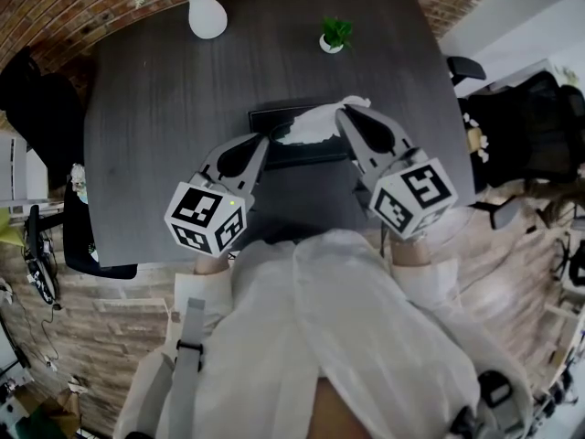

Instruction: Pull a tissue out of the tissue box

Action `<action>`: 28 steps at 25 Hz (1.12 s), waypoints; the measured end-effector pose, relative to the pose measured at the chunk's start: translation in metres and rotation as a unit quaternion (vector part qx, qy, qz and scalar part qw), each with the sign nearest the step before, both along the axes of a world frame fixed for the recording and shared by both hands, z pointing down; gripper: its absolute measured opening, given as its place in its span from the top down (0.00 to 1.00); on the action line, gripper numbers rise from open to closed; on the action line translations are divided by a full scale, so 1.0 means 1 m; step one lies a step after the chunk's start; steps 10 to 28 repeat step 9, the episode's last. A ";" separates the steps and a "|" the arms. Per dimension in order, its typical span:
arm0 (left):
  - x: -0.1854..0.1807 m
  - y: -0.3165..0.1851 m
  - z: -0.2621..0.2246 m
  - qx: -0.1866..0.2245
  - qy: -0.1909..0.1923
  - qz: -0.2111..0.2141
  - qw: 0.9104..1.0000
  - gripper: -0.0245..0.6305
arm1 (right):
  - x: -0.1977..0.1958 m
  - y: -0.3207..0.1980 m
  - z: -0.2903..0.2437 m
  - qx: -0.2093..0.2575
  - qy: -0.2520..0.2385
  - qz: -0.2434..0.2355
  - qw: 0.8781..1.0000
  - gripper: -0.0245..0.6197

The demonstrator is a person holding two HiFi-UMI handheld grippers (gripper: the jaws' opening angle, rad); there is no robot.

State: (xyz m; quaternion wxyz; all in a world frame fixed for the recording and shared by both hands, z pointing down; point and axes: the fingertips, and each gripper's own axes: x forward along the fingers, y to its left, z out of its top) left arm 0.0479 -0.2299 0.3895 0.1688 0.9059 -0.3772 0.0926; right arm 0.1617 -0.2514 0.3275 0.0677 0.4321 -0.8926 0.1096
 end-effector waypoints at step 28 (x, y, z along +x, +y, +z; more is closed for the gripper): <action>-0.007 0.001 0.003 -0.001 -0.008 -0.004 1.000 0.96 | 0.004 -0.002 -0.002 -0.001 -0.003 0.011 1.000 0.95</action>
